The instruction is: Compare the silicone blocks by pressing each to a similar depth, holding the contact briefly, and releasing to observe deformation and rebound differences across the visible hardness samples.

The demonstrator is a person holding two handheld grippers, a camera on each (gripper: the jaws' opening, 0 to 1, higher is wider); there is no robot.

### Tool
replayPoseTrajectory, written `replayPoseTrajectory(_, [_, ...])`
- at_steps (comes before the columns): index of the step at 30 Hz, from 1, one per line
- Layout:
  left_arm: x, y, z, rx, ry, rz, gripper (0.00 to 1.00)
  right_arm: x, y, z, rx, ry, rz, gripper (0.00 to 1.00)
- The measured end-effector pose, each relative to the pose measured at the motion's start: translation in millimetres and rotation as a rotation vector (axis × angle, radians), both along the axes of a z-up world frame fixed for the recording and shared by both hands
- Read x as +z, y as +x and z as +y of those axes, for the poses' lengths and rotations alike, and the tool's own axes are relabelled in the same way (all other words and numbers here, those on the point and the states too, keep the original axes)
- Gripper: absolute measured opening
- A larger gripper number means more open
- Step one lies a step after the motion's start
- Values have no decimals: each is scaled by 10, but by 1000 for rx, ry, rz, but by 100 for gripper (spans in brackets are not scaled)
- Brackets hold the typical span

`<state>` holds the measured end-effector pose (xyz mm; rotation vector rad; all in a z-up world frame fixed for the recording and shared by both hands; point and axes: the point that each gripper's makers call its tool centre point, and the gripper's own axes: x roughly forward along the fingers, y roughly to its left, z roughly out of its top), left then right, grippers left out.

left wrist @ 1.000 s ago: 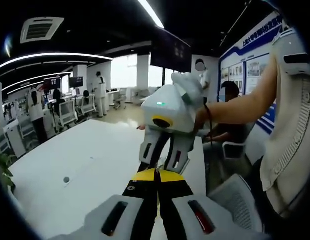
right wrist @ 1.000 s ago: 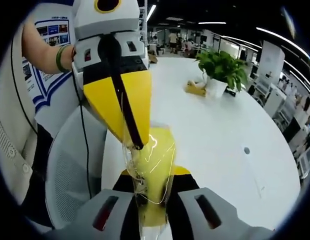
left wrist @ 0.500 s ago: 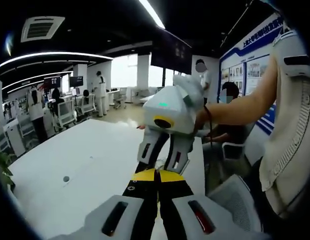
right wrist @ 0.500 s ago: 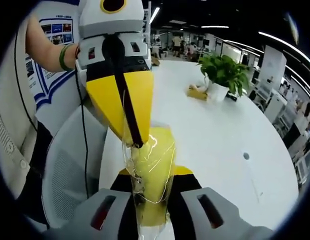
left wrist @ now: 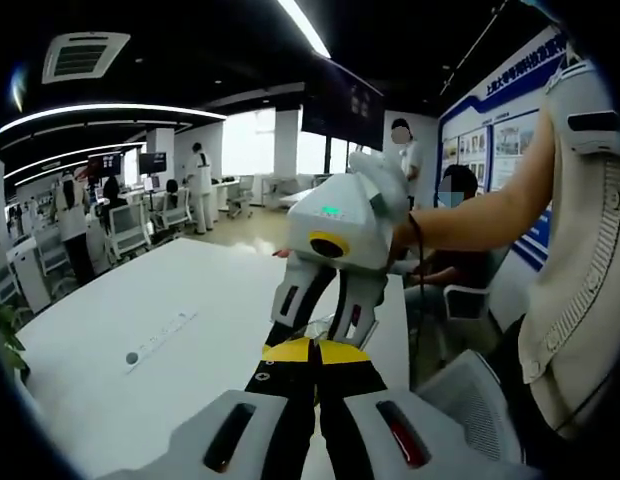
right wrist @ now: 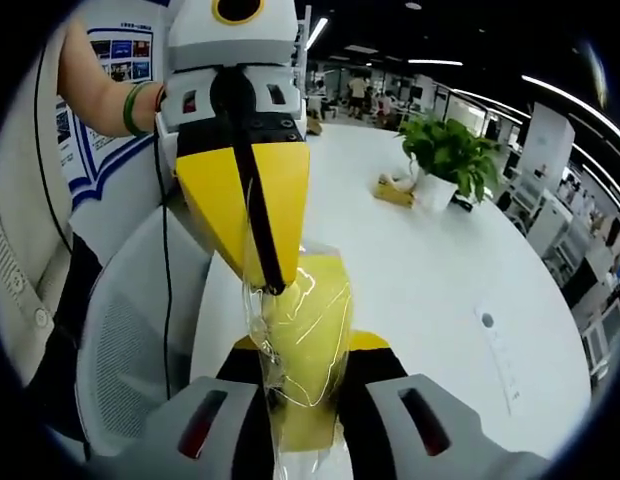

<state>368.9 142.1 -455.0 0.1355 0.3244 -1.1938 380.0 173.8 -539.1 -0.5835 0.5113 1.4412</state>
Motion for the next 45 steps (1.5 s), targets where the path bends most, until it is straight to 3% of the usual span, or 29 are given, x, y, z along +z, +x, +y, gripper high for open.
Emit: replayPoseTrajectory(45, [-31, 27, -20, 15, -23, 26, 0, -35, 41, -32, -24, 24, -39, 30])
